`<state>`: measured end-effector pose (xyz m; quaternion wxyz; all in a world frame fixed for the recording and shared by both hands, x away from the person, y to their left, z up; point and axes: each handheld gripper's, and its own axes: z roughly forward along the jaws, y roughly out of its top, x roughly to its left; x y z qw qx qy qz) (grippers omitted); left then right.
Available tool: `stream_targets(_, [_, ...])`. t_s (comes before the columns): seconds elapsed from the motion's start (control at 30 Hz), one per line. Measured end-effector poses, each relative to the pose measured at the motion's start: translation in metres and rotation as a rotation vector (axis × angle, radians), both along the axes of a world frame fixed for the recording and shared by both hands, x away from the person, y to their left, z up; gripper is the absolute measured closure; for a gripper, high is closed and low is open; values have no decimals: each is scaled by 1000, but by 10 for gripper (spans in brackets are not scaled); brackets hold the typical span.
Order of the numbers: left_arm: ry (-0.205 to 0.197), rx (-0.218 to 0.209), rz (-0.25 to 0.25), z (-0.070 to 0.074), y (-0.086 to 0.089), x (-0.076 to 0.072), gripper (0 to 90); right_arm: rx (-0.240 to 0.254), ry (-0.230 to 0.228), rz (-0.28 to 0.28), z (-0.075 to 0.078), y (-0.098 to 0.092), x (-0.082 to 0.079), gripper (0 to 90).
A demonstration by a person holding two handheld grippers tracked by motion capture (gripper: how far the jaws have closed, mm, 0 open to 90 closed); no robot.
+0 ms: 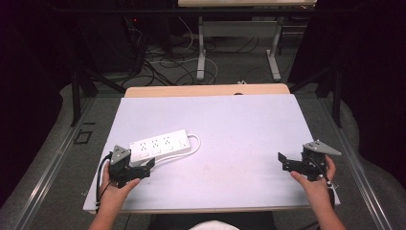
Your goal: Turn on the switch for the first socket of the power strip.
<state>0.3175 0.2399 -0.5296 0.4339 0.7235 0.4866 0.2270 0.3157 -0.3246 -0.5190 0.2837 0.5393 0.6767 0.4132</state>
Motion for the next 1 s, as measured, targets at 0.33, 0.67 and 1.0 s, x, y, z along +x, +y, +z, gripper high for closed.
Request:
stream_targets(0.33, [7,-11,9,1,3,0,4,12,22,5,-2,-1,3,0])
stream_targets(0.67, [23,-3,28,2,5,-2,11,-28,44,58,4,2,6,48])
stream_targets(1.0, [40,15,23,7,2,-3,20,-51,66,75,4,6,5,54])
